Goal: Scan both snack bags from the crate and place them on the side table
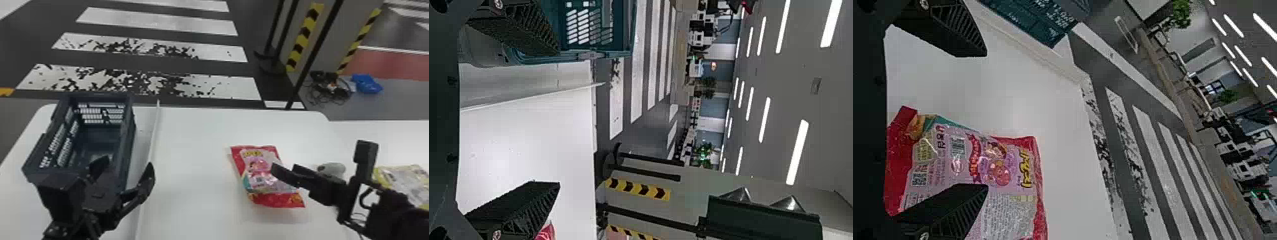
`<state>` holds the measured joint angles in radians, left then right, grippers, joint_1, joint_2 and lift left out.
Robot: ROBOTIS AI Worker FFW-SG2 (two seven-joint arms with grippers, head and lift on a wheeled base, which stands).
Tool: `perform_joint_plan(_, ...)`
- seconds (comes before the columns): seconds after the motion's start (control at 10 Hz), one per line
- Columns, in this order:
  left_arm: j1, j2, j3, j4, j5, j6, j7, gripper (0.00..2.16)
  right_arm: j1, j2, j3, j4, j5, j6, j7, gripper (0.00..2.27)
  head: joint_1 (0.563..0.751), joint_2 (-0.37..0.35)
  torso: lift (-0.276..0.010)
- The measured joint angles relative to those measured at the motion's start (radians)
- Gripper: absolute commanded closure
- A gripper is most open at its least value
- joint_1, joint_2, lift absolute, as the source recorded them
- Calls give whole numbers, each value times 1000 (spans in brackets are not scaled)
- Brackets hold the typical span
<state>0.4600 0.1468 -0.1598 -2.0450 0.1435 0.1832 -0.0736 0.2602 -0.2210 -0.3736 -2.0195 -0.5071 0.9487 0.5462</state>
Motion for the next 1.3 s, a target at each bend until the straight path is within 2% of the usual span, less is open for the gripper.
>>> perform_joint_plan(0.1,0,-1,-1,1,-1,1,0,66,-2,13,-13,24,-12,-29,2,316,695,-188,-95)
perform_joint_plan(0.2,-1,-2,-1,3,-1,3,0,66,-2,22,-18,45,-17,-50,14,610,695,-190,-95)
perform_joint_plan(0.3,-1,-2,-1,5,-1,3,0,66,-2,26,-21,62,-18,-64,25,1251,695,-191,-95)
perform_joint_plan(0.4,-1,-3,-2,7,-1,3,0,66,-2,27,-22,75,-17,-80,29,2108,695,-193,-95)
perform_joint_plan(0.5,-1,-3,-2,9,-1,3,0,66,-3,28,-21,84,-12,-89,27,2260,695,-197,-95)
perform_joint_plan(0.9,-5,-2,-9,18,2,3,-2,66,-33,28,22,158,61,-184,28,2260,695,-203,-95)
perform_joint_plan(1.3,-6,-3,-9,19,2,3,-2,66,-137,17,127,333,169,-322,28,2260,695,-180,-95)
